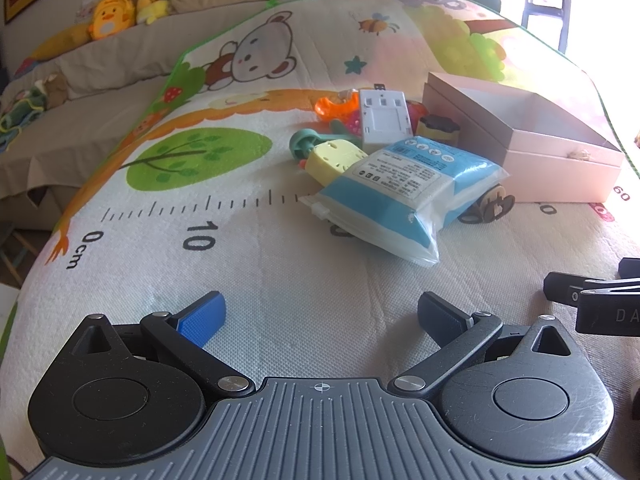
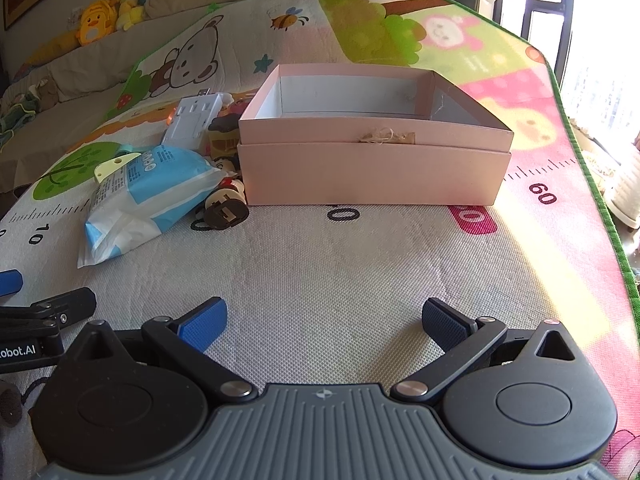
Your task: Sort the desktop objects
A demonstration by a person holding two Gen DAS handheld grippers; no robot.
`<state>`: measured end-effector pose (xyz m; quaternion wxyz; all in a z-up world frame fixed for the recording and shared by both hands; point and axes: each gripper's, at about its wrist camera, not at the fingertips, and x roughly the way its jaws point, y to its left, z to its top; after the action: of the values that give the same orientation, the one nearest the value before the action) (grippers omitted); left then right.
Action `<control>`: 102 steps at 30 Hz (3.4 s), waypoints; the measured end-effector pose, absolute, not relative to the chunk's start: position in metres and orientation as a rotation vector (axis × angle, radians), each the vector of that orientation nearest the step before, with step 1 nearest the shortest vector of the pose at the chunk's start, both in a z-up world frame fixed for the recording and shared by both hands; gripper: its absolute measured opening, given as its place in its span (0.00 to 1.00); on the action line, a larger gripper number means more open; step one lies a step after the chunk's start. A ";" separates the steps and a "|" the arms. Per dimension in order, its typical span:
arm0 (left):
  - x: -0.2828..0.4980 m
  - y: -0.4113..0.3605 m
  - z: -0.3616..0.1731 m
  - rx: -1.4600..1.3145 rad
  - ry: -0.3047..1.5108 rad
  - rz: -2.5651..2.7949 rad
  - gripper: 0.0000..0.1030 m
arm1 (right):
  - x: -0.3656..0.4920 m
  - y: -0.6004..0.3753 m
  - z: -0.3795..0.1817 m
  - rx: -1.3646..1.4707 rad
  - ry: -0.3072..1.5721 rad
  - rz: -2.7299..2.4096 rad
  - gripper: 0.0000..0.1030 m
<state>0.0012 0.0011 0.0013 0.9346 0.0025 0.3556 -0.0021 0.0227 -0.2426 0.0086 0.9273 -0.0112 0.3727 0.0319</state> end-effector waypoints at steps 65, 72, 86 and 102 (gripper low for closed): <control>0.020 0.015 0.016 0.011 0.687 -0.291 1.00 | 0.189 -0.189 0.120 0.016 0.903 0.514 0.24; 0.018 0.004 0.015 0.047 0.710 -0.286 1.00 | 0.147 -0.330 0.113 0.040 0.657 0.001 0.56; 0.019 0.004 0.019 0.171 0.732 -0.146 1.00 | 0.125 -0.321 0.082 0.086 0.596 0.172 0.73; 0.021 0.065 0.041 0.111 0.708 0.058 1.00 | 0.059 -0.216 0.043 -0.224 0.692 0.515 0.85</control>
<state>0.0211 0.0649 0.0409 0.9362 0.0543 0.3462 0.0285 0.0588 -0.2157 0.0429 0.9024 -0.1084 0.3346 0.2489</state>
